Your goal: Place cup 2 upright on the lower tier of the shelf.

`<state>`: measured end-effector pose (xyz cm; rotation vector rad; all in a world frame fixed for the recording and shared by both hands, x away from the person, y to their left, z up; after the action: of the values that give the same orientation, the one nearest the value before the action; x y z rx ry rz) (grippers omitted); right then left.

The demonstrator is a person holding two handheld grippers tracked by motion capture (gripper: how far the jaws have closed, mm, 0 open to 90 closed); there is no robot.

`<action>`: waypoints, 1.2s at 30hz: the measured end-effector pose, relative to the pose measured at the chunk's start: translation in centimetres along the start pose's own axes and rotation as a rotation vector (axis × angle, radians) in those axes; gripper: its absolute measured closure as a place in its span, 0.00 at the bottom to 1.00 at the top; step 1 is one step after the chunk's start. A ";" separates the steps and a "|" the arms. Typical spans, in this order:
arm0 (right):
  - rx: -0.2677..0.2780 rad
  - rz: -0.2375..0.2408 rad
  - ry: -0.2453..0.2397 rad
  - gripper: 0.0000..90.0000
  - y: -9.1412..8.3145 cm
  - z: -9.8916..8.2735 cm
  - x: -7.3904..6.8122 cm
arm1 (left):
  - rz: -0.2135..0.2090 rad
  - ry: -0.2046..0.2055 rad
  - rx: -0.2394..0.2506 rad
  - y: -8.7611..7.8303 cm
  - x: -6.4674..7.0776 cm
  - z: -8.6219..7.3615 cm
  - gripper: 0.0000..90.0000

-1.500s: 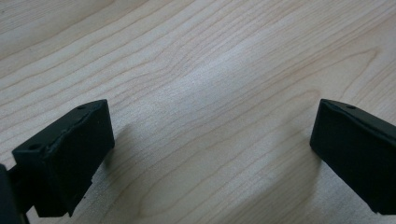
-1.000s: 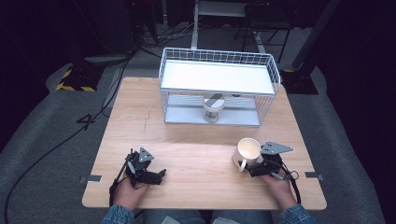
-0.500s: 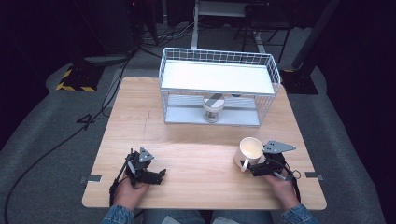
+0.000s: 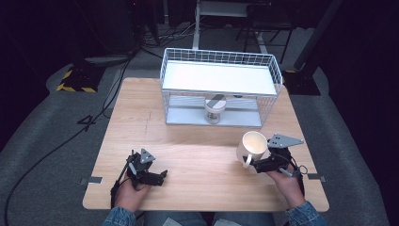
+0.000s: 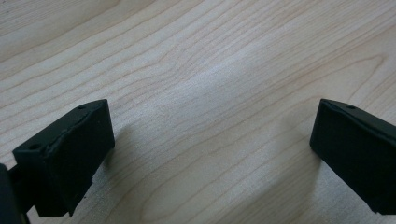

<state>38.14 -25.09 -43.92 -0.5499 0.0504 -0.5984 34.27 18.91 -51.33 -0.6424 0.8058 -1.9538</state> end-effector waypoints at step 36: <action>0.093 0.005 -0.032 0.09 -0.3 13.9 4.5 | 0.012 -0.025 0.004 0.3 0.0 0.3 0.00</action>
<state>44.48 -21.11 -31.38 -0.4690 -0.0059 -0.5838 34.64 18.74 -51.35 -0.6563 0.7886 -1.9328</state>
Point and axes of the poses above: each handheld gripper's, and its own axes: y roughly forward along the jaws, z roughly out of its top, x roughly to its right, the point moved 1 cm from there along y, roughly forward along the jaws, and after that the axes turned 8 degrees about -y, right-handed, at the moved point
